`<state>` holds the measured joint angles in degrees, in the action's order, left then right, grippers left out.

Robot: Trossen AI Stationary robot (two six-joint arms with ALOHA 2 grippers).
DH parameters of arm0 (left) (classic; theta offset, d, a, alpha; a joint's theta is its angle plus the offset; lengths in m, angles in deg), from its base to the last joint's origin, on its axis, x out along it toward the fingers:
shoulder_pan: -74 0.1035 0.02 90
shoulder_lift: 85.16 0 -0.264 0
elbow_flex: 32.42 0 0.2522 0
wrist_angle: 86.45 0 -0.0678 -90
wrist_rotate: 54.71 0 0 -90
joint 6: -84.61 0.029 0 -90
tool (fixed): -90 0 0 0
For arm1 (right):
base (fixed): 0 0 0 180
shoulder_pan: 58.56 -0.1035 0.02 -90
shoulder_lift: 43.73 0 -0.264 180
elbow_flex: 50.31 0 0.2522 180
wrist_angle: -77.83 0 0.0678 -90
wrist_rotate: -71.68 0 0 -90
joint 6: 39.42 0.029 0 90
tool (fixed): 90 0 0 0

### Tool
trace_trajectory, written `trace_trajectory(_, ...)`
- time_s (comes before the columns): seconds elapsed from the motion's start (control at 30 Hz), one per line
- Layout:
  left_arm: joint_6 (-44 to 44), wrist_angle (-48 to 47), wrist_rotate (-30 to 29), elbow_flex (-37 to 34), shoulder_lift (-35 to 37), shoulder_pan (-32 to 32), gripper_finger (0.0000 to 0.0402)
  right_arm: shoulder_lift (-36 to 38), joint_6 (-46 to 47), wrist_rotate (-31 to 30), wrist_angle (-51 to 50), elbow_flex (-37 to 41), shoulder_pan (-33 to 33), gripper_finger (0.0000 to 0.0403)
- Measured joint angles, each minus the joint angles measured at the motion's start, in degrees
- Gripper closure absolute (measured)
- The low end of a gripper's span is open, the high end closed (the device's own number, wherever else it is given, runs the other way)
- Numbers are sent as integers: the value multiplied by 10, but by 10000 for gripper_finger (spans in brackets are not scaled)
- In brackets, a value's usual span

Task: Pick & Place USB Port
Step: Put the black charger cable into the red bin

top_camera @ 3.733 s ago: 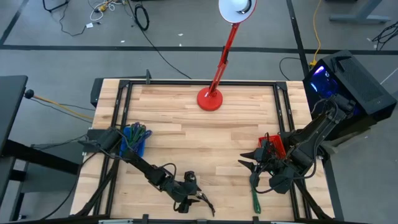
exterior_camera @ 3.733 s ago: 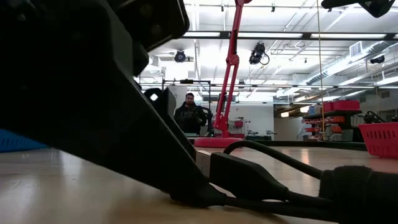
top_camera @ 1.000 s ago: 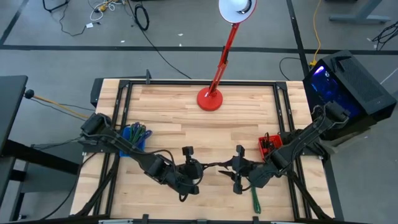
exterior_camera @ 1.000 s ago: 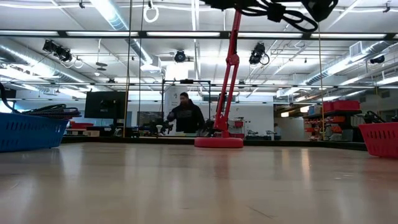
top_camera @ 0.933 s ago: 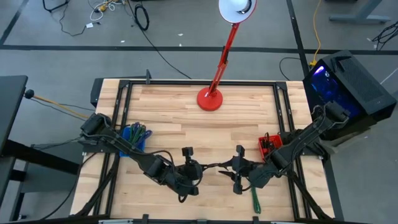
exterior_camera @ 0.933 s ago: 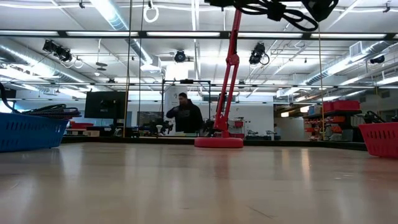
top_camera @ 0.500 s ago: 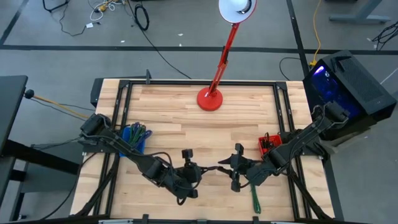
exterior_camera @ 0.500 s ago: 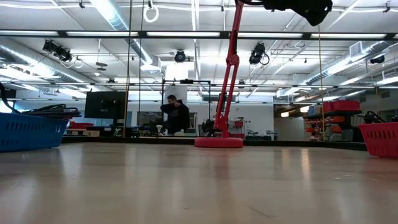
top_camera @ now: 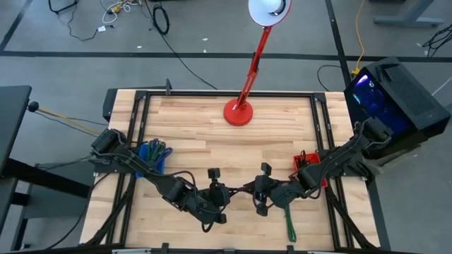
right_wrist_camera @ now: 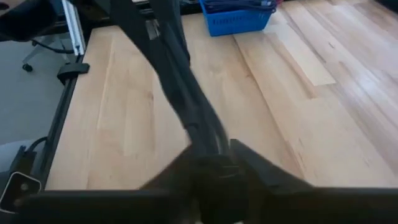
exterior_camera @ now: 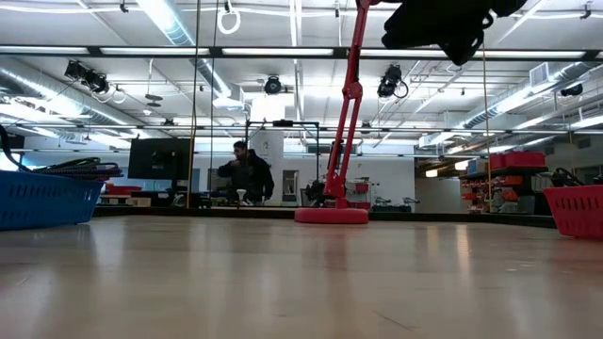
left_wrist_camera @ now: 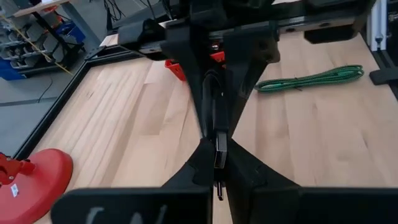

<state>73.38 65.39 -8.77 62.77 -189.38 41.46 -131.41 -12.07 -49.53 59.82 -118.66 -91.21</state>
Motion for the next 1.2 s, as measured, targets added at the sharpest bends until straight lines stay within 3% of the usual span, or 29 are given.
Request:
trace_trajectory(0.1,-4,-2,-1,0,0,0,384,0,-15,13,5,0,5,386)
trace_trajectory(0.37,-16,-2,1,0,0,1,348,0,-24,23,15,0,6,389)
trace_trajectory(0.8,-17,-45,-12,0,0,-2,340,42,-26,14,-24,0,6,390)
trace_trajectory(0.93,-50,-92,-24,0,11,-6,340,83,4,2,-120,0,-3,390)
trace_trajectory(1.2,-107,-159,-44,0,27,-31,340,201,209,-38,-405,0,-60,390)
